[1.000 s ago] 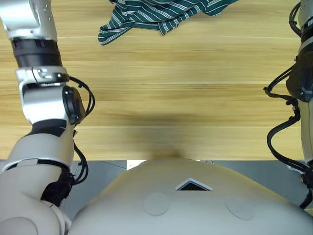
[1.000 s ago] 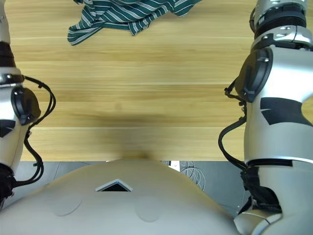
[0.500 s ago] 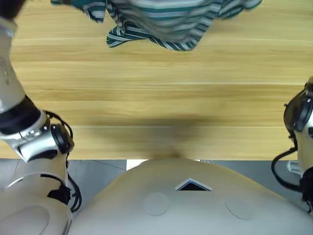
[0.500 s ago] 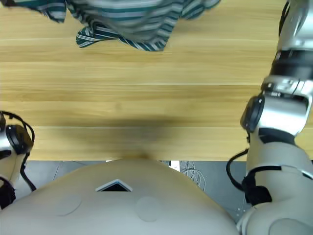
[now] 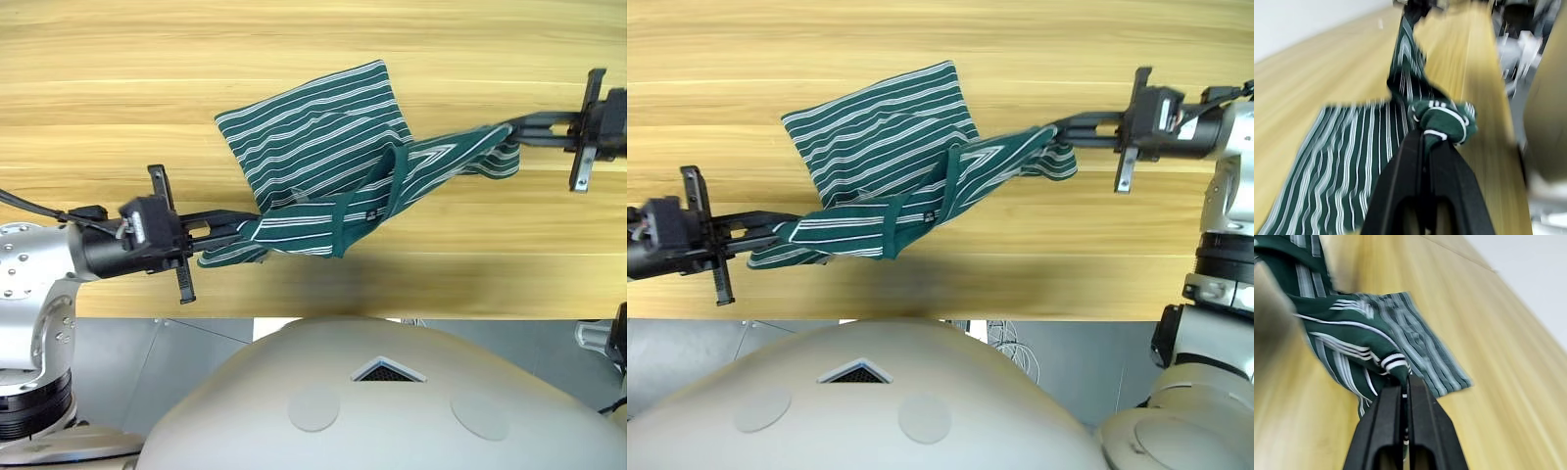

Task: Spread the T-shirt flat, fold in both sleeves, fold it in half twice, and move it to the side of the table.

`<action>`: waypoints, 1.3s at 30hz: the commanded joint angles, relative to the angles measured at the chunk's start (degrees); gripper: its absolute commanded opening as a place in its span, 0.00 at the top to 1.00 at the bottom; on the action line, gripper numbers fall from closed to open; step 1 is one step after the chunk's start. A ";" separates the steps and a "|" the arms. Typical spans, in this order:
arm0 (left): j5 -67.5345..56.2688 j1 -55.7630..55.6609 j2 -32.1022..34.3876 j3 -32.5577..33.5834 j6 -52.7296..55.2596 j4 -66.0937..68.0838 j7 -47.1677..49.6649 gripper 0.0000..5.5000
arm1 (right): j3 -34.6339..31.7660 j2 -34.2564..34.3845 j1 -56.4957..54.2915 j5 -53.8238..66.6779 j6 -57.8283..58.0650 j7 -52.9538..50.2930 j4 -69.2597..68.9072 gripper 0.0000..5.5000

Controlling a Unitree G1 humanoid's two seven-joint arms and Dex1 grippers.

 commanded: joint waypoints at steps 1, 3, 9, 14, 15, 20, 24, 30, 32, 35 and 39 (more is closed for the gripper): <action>16.43 1.66 3.42 -6.63 -14.90 10.32 2.57 1.00 | 1.56 -1.76 4.00 -0.23 -5.31 1.12 -1.30 1.00; 20.85 4.27 3.71 -8.52 -20.34 11.74 3.98 1.00 | 4.04 -3.13 5.73 -1.06 -9.24 1.29 0.69 1.00; 16.06 11.40 3.09 -10.85 -22.22 5.90 4.52 1.00 | 9.85 -10.88 7.38 5.61 -15.41 1.39 6.97 1.00; 7.53 16.07 3.81 -10.51 -17.33 -4.07 5.10 1.00 | 15.15 -14.85 7.61 8.81 -18.85 1.40 9.11 1.00; 6.51 16.35 4.13 -10.25 -16.47 -4.76 5.06 1.00 | 16.47 -15.45 8.00 8.61 -19.61 1.40 9.28 1.00; 8.68 16.19 6.20 -12.94 -12.72 -4.13 5.09 0.91 | 23.78 -17.15 6.96 5.66 -20.70 1.39 11.59 0.92; 8.73 14.91 8.84 -15.24 -9.17 -3.09 3.65 0.78 | 27.20 -17.58 5.21 4.06 -22.40 1.39 13.99 0.77; 8.80 15.84 13.12 -15.64 -8.86 0.62 0.59 0.61 | 29.17 -20.39 -1.48 8.48 -22.71 1.41 21.42 0.58; 8.07 16.83 14.77 -14.39 -9.50 2.27 -1.15 0.55 | 29.08 -21.16 -3.33 12.22 -22.66 1.41 22.40 0.53; 6.96 16.28 16.47 -11.33 -11.55 7.19 -3.79 0.46 | 27.21 -22.29 -5.93 22.69 -18.92 1.41 19.22 0.42; 4.01 13.81 16.54 -5.71 -13.01 13.32 -5.40 0.43 | 27.64 -18.89 -14.34 25.41 -12.10 1.41 20.11 0.41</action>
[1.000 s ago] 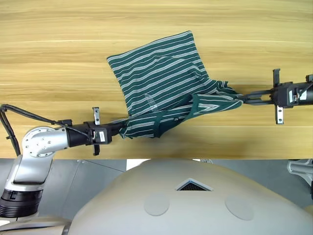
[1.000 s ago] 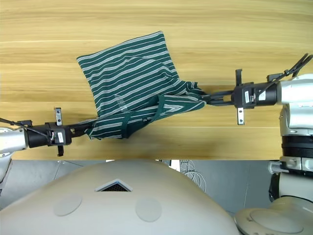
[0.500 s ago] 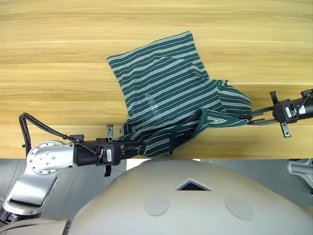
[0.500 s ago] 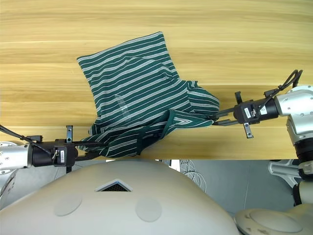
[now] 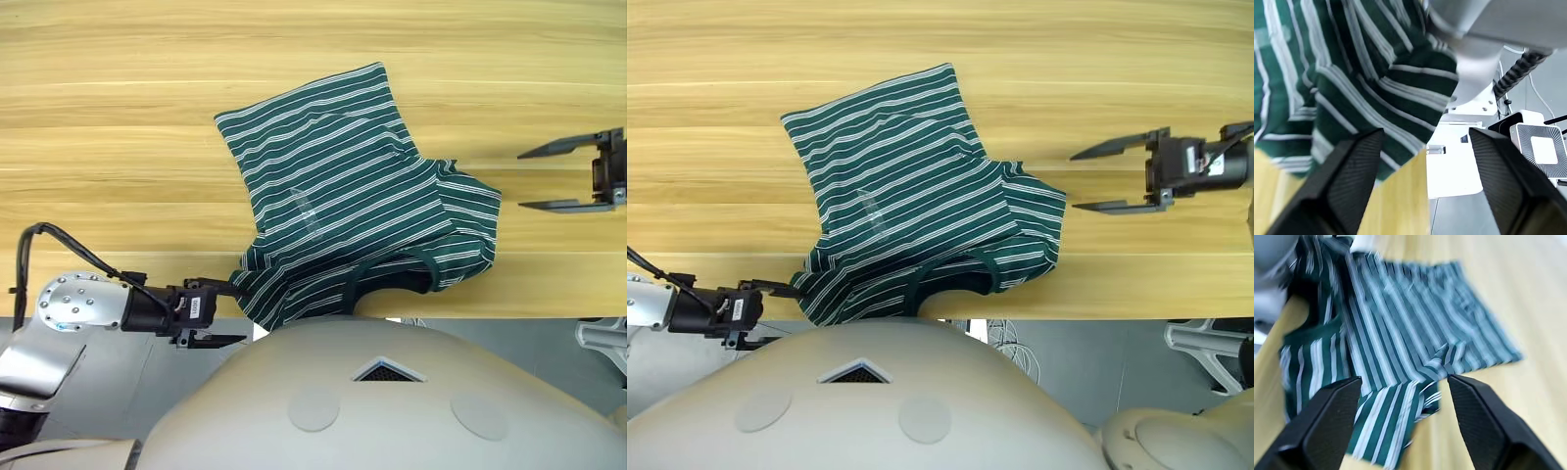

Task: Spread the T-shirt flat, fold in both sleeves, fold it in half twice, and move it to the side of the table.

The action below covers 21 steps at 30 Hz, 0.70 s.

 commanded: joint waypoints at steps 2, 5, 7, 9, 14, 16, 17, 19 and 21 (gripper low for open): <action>-3.25 -3.63 0.43 7.06 -1.90 7.71 -1.48 0.43 | 0.89 5.75 -11.01 -2.09 7.90 0.28 1.81 0.41; -6.08 -9.52 -1.06 10.42 -2.39 14.48 -1.17 0.43 | 3.50 14.39 -13.06 -11.24 11.38 -0.51 0.40 0.41; -7.14 -12.83 -2.56 11.56 -3.16 16.83 -0.02 0.43 | 4.98 20.52 -13.46 -16.21 11.82 -1.17 -0.35 0.41; -7.89 -15.86 -4.97 12.16 -3.87 17.58 2.19 0.43 | 5.45 26.22 -13.91 -19.60 11.68 -1.41 1.25 0.41; -9.73 -21.14 -14.01 13.44 -4.72 17.56 11.56 0.43 | 5.23 38.07 -16.37 -26.54 9.97 -2.75 12.19 0.41; -10.44 -21.12 -17.18 13.13 -4.63 16.12 14.34 0.43 | 4.76 41.41 -16.81 -28.27 9.31 -2.62 15.69 0.41; -10.70 -20.86 -18.63 12.90 -4.59 15.11 15.54 0.43 | 4.60 43.08 -17.19 -29.15 8.89 -2.65 17.46 0.41; -11.88 -20.46 -21.81 12.48 -4.31 11.64 18.33 0.43 | 5.55 46.99 -18.50 -33.61 6.37 -6.08 22.52 0.41; -11.96 -20.12 -23.65 12.75 -4.38 9.12 20.84 0.43 | 6.33 49.89 -19.32 -37.22 4.34 -8.05 26.22 0.41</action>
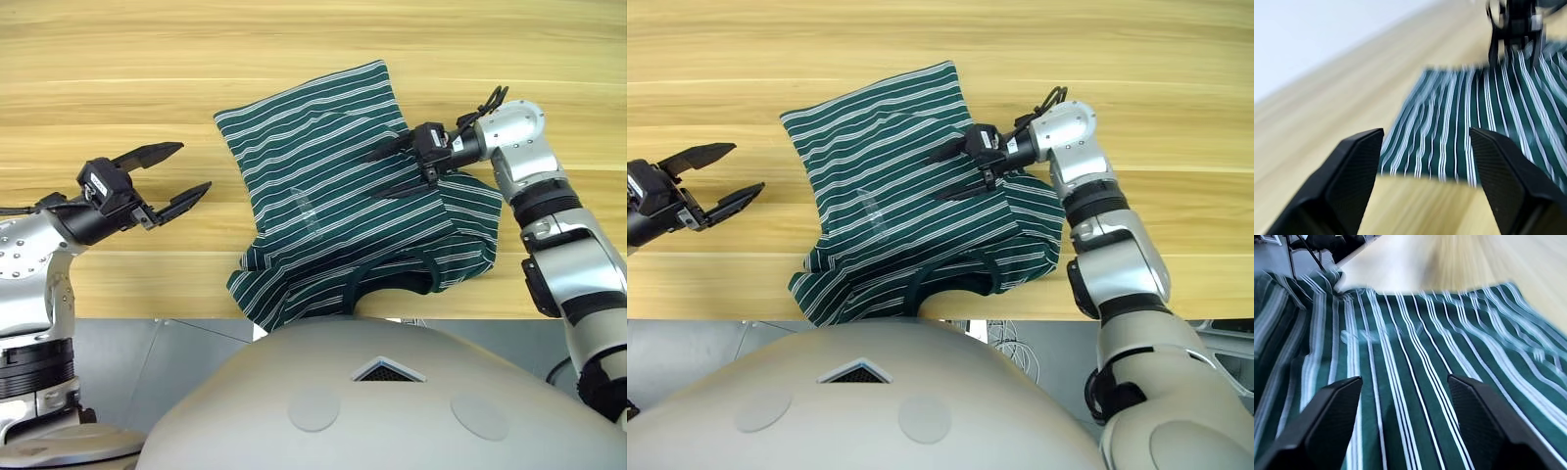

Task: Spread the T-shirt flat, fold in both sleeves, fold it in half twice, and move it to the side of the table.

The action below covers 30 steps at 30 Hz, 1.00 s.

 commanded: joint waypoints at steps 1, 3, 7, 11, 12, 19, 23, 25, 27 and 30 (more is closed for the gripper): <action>-0.64 0.25 -3.39 0.48 0.57 -5.23 5.05 0.43 | 1.48 5.63 -3.00 -7.68 -4.22 -4.25 7.24 0.41; -1.72 -0.32 -4.12 1.28 1.98 -6.81 7.21 0.43 | 2.86 8.00 -4.14 -12.76 -6.21 -8.29 11.08 0.41; -3.61 -0.70 -4.71 1.54 4.22 -7.67 8.92 0.43 | 2.64 11.26 -5.60 -15.74 -6.74 -9.37 16.27 0.41; -4.22 -0.11 -5.32 1.36 5.44 -8.67 9.62 0.43 | 2.64 13.52 -6.96 -18.06 -4.07 -12.57 20.92 0.41; -4.44 0.03 -5.49 1.27 5.70 -9.09 9.74 0.43 | 2.59 14.16 -7.29 -18.84 -2.82 -14.49 22.18 0.41; -6.45 0.85 -6.79 1.10 6.78 -11.26 10.47 0.43 | 0.65 16.40 -10.84 -21.78 3.40 -34.18 28.48 0.41; -6.36 1.48 -7.81 0.35 6.74 -11.84 10.62 0.43 | -1.91 16.85 -13.32 -21.94 5.32 -42.22 29.78 0.41; -6.15 1.57 -8.35 0.00 6.56 -11.59 10.77 0.43 | -2.73 16.76 -14.29 -22.80 6.12 -45.30 30.20 0.41; -5.67 1.55 -8.80 -0.53 6.29 -11.12 10.80 0.43 | -3.62 16.56 -14.68 -22.88 5.92 -45.33 30.28 0.41; -5.05 1.36 -9.28 -1.17 6.21 -10.61 10.97 0.43 | -4.59 16.10 -14.60 -23.69 4.66 -43.36 30.15 0.41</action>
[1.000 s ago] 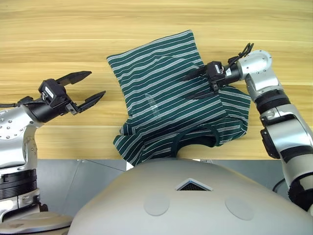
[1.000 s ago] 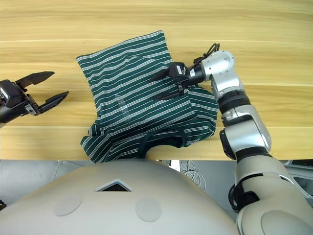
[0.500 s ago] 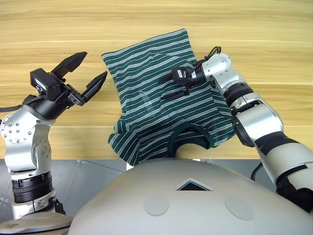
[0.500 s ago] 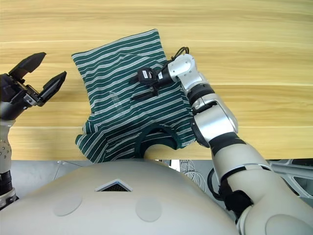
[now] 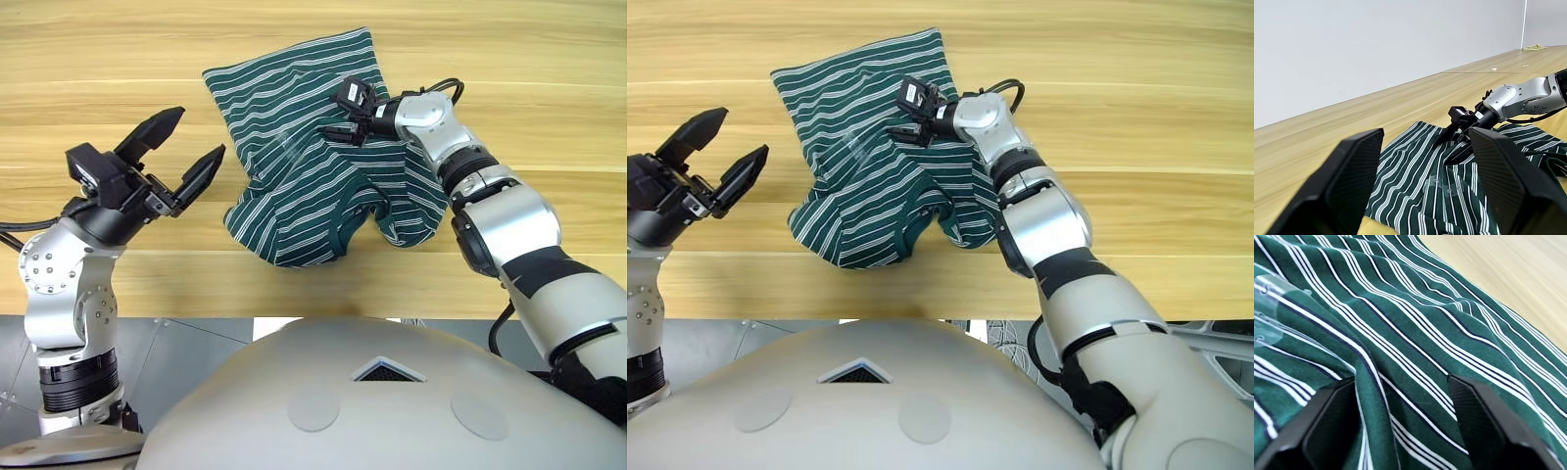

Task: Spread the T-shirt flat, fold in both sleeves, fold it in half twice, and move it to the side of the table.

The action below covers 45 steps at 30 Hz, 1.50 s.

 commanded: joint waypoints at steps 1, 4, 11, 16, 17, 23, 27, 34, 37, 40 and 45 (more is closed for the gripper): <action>1.32 -0.06 -0.52 -0.89 0.03 0.59 0.79 0.43 | -0.32 -2.02 1.47 -3.03 0.64 3.83 1.71 0.41; 1.82 -0.42 -0.66 -1.77 0.01 0.91 0.76 0.43 | -0.55 -2.94 2.70 -2.93 -2.21 11.76 1.03 0.41; 2.44 -1.40 -0.14 -2.76 0.36 1.45 0.33 0.43 | 1.40 -5.62 5.72 -5.18 -7.45 20.66 -0.05 0.41; 3.14 -1.77 0.41 -3.81 0.53 1.71 -0.17 0.43 | 1.17 -7.25 7.29 -4.34 -12.00 24.02 -1.56 0.41; 3.48 -1.91 0.58 -4.05 0.48 2.03 -0.36 0.43 | 0.59 -7.59 7.43 -3.33 -13.03 26.29 -1.98 0.41; 4.35 -2.89 0.62 -4.46 -0.03 3.98 -0.61 0.43 | -6.46 -8.31 3.05 3.26 -13.33 30.65 -3.66 0.41; 4.12 -3.36 0.03 -4.26 -0.23 5.12 -0.25 0.43 | -13.50 -4.17 -0.92 10.29 -7.95 34.36 -5.10 0.41; 3.14 -3.18 -0.03 -3.60 0.07 4.78 -0.39 0.43 | -7.65 2.87 -0.04 1.17 -7.60 24.50 -3.55 0.41; 2.48 -3.24 0.08 -3.28 0.41 4.48 -0.46 0.43 | -4.51 6.13 0.39 -3.70 -5.58 16.68 -2.14 0.41; 1.81 -2.65 0.17 -2.64 0.44 3.94 -0.70 0.43 | -3.84 8.67 0.35 -5.05 -4.52 14.42 -1.45 0.41; 1.14 -1.82 0.05 -2.21 0.43 3.56 -0.76 0.43 | -4.65 12.19 -0.49 -5.12 -1.05 14.09 -0.44 0.41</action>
